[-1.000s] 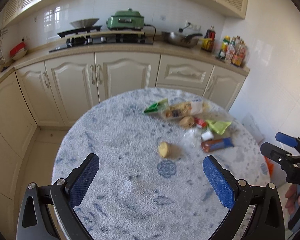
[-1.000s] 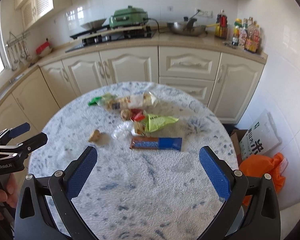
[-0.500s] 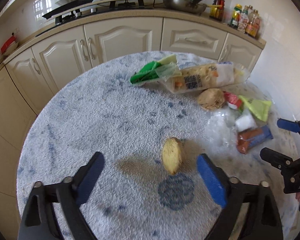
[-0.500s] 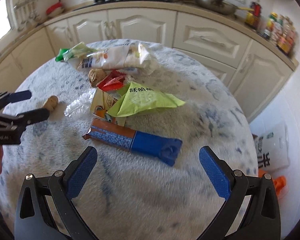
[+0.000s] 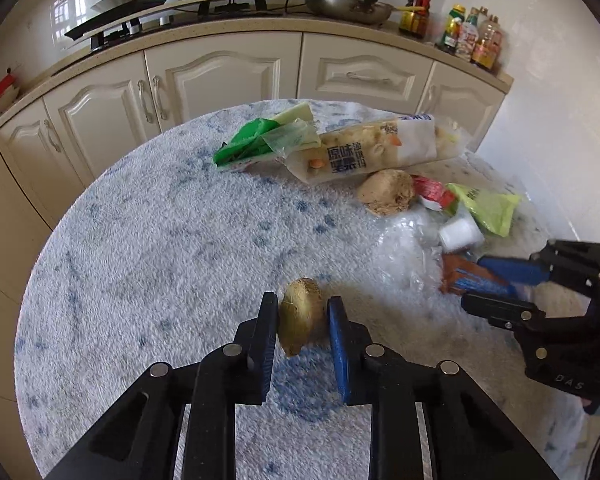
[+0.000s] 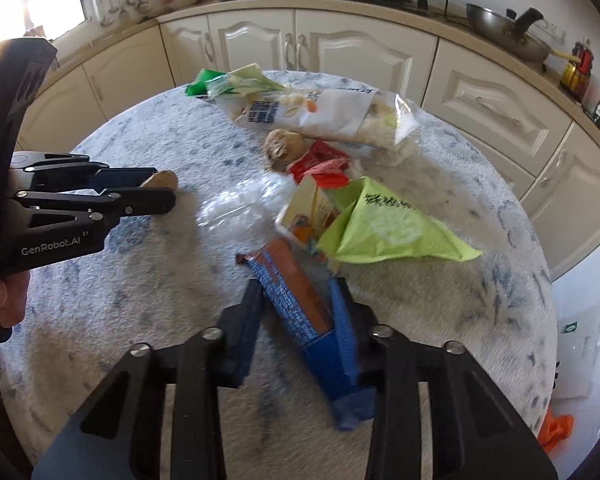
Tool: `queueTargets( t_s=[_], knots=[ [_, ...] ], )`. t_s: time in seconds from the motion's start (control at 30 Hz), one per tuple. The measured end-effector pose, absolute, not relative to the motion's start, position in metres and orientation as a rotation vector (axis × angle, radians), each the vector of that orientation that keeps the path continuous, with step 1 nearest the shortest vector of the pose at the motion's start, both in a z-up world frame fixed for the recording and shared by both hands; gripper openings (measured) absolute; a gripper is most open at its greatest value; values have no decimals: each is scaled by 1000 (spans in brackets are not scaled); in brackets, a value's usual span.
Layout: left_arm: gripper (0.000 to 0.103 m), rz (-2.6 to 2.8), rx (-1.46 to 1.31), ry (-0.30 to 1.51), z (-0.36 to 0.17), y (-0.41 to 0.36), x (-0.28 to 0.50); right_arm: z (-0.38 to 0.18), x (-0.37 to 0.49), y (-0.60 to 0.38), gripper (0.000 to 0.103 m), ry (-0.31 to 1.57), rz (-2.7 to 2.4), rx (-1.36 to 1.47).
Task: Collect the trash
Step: 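Grasp the potato-like lump with the left tool while the right tool grasps the blue-orange bar wrapper, then carry both held items over the light-blue bin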
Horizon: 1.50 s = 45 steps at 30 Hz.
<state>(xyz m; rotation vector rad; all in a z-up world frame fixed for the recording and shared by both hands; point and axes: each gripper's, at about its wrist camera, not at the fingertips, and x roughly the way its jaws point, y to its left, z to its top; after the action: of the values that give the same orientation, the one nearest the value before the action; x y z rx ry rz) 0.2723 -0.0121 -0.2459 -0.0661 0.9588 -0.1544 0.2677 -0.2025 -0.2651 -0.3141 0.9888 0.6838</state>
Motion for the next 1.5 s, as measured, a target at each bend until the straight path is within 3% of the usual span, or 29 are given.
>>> queueTargets(
  t_s=[0.07, 0.43, 0.83, 1.5],
  knots=[
    [20, -174, -89, 963, -245, -10, 272, -265, 259, -203, 19, 996, 684, -301],
    [20, -237, -100, 922, -228, -13, 244, -261, 212, -228, 19, 994, 581, -85],
    [20, -330, -60, 809, -186, -44, 183, -202, 170, -277, 19, 850, 499, 38],
    [20, -589, 57, 676, -112, -158, 130, -144, 114, -406, 19, 681, 246, 178]
  ],
)
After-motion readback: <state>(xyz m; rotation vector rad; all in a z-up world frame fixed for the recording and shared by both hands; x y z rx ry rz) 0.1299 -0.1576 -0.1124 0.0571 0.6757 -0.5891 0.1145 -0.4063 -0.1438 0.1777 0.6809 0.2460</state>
